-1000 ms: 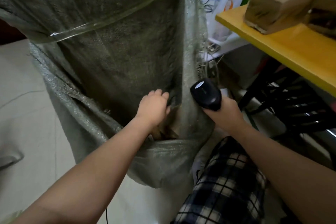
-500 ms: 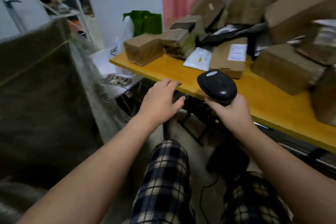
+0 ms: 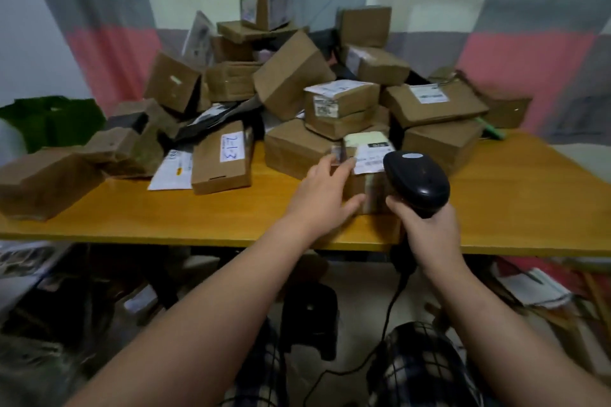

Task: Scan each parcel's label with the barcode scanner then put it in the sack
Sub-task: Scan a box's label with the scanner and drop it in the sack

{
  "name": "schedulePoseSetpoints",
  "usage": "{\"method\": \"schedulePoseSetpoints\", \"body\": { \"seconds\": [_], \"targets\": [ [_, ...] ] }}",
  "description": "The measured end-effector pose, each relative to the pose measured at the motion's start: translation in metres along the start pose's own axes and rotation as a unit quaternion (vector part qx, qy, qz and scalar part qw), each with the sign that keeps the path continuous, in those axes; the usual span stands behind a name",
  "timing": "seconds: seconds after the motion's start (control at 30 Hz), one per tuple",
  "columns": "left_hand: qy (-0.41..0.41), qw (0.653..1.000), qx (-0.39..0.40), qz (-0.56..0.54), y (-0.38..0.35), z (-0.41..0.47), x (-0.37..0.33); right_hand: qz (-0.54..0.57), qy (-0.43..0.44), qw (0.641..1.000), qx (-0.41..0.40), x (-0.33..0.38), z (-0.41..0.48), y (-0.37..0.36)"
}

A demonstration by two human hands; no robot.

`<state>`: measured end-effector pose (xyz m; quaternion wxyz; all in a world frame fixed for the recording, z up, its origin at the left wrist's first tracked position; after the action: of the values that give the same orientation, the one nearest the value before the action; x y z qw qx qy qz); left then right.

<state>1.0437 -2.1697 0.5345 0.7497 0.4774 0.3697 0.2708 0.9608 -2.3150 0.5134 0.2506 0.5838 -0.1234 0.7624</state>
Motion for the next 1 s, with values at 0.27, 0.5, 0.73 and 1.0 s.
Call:
{"method": "schedulePoseSetpoints", "body": {
  "seconds": [0.27,0.5,0.73,1.0],
  "targets": [
    [0.052,0.996,-0.039,-0.054,-0.005,0.016,-0.022,0.214,-0.142,0.965,0.045,-0.003,0.003,0.001],
    [0.124,0.987,0.023,-0.102,0.025,-0.015,0.016,0.176,-0.118,0.974,0.083,0.002,-0.013,-0.013],
    [0.114,0.984,0.062,-0.126,0.065,-0.051,0.077,0.082,-0.061,0.987,0.123,0.039,-0.002,-0.024],
    [0.295,0.897,-0.102,-0.312,0.048,-0.067,0.079,0.074,-0.129,0.961,0.233,0.054,0.007,-0.066]
  ]
}}
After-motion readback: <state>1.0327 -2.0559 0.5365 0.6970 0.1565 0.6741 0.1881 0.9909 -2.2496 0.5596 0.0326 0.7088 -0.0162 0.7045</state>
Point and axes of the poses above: each hand's wrist, its own z-axis towards the middle knuckle, its own y-axis out of the back of the hand, x = y × z, the point moved 1 cm from there along z, towards the middle knuckle, and after that the axes turned 4 degrees about x, right-handed, at the moved point
